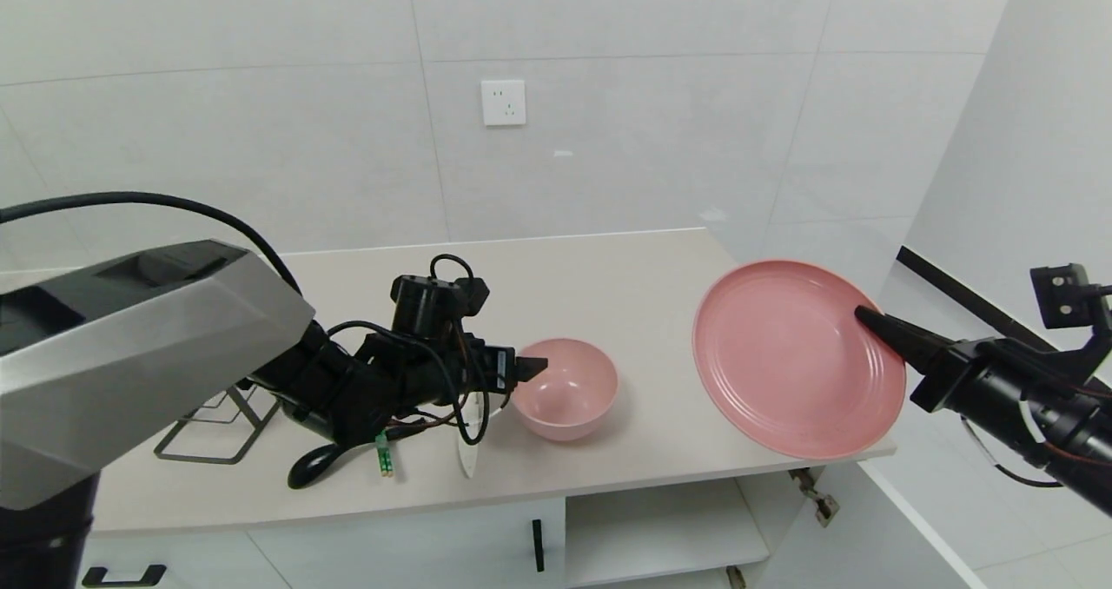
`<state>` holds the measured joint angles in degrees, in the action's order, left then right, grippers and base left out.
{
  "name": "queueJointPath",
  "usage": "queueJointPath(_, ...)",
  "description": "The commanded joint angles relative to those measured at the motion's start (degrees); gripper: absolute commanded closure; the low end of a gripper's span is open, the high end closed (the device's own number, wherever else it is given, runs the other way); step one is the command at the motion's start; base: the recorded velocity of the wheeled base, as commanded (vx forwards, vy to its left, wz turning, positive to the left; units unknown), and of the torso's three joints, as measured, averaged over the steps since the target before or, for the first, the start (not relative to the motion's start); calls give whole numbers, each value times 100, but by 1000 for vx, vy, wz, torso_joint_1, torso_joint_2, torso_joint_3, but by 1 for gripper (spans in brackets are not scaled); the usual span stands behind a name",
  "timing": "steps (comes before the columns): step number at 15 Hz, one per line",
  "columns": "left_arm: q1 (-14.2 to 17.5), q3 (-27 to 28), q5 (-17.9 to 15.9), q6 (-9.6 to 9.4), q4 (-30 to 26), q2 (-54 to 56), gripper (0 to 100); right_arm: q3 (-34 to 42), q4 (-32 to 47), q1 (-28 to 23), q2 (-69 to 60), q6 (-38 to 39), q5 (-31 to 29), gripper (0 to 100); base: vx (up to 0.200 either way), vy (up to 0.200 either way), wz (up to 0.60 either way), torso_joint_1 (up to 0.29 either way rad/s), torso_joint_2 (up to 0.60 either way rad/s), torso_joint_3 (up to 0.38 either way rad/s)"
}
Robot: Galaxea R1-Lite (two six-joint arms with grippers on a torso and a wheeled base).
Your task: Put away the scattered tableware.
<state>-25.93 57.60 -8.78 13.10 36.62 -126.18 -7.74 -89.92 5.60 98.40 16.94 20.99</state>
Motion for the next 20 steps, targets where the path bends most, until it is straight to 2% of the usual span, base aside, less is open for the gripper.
queueJointPath(1,-44,93,-10,8,-6,-284,0,1,-8,3,4,2,1,100,0,0,0,0,0,0)
queueJointPath(3,-61,155,-1,52,-15,-337,0,1,-8,3,4,2,1,100,0,0,0,0,0,0)
queueJointPath(4,-53,269,-10,131,-23,-389,0,1,-8,3,4,2,1,100,0,0,0,0,0,0)
queueJointPath(9,-140,533,-10,148,-261,-591,0,1,-8,3,4,-7,1,100,0,0,0,0,0,0)
queueJointPath(10,-211,524,-19,148,-252,-600,100,1,-8,3,-5,-7,1,100,0,0,0,0,0,0)
queueJointPath(16,-167,366,87,113,-234,-266,100,1,-8,3,-5,-7,1,100,0,0,0,0,0,0)
queueJointPath(17,-167,340,183,52,-208,41,100,1,-8,3,-5,-7,1,100,0,0,0,0,0,0)
queueJointPath(20,-132,-38,201,17,-296,1140,100,-43,-8,3,-49,-7,1,100,0,0,0,0,0,0)
